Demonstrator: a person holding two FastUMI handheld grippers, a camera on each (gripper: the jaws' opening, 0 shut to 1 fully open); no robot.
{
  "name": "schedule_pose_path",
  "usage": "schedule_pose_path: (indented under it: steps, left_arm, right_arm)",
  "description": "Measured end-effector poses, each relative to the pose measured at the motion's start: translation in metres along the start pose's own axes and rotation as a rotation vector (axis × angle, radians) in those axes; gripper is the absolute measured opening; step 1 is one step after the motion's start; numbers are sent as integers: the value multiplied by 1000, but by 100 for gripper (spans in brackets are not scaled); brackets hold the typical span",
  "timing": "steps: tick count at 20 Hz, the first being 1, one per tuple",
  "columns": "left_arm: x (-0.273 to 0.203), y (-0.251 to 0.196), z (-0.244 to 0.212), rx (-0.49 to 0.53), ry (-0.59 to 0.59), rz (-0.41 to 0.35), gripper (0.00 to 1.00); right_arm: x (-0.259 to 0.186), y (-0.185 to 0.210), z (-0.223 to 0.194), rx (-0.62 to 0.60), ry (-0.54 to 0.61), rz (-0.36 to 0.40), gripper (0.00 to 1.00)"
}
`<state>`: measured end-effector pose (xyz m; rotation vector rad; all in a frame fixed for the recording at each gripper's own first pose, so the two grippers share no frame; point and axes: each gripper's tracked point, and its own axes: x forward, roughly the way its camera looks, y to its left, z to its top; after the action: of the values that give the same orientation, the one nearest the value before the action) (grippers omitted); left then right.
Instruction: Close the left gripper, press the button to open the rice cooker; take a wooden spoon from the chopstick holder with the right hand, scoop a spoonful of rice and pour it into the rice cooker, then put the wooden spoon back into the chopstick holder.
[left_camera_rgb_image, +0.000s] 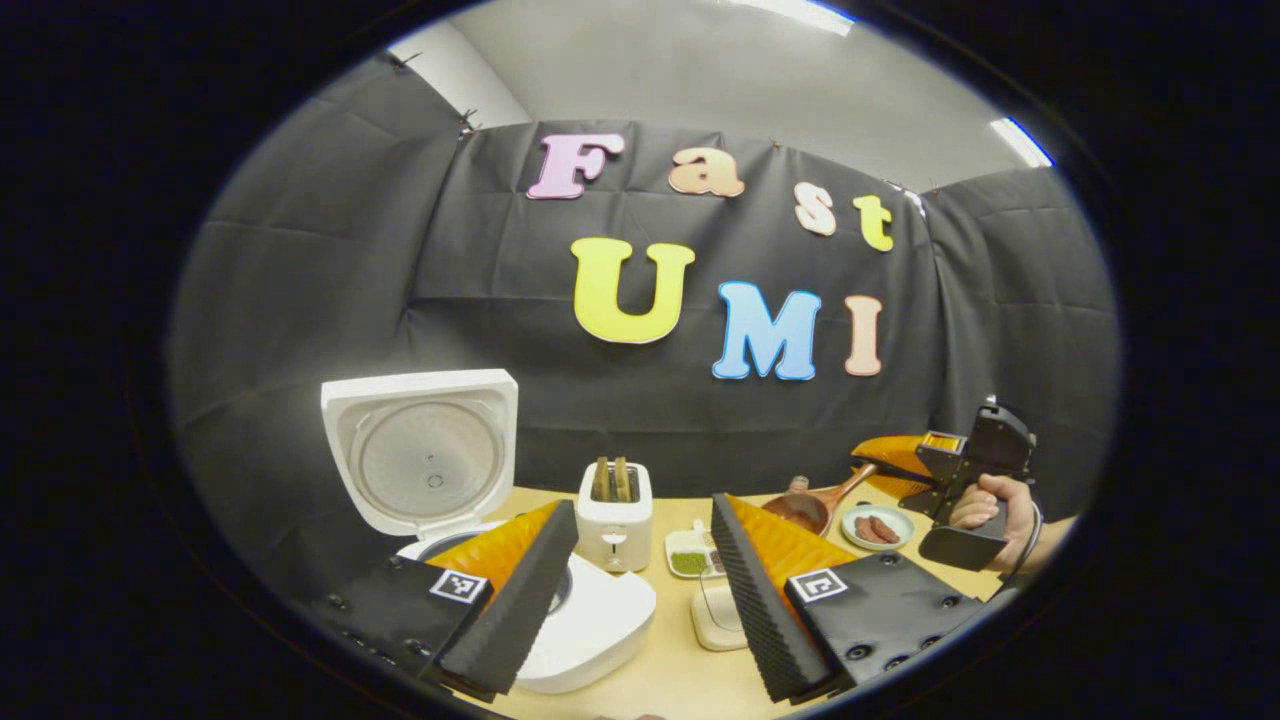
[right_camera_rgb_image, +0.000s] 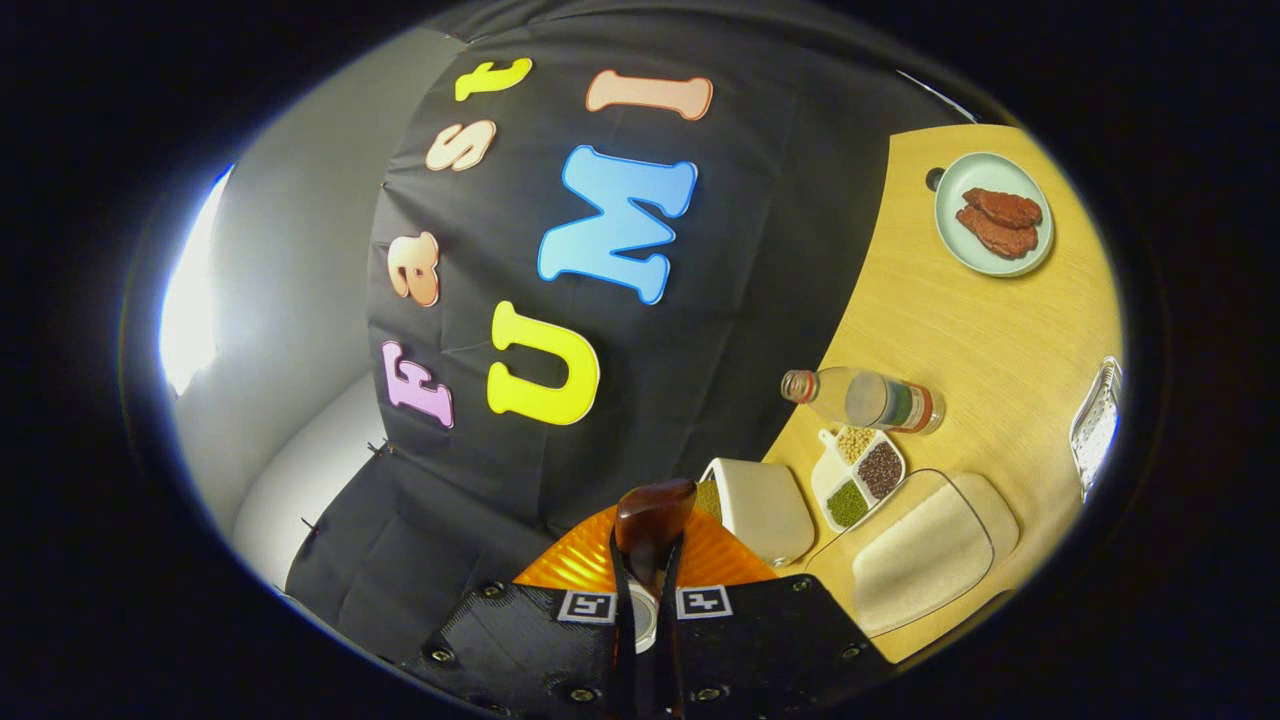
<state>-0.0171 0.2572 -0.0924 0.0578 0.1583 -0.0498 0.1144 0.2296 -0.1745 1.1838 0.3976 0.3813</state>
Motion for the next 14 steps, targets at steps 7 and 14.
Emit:
schedule_pose_path:
  steps: [7,14]
  left_arm:
    - [-15,18,4,10,-26,15,94]
    - [-32,40,4,47,-58,25,94]
  right_arm:
    - [27,38,-37,47,74,79,7]
    - [67,62,-93,-13,187,99,7]
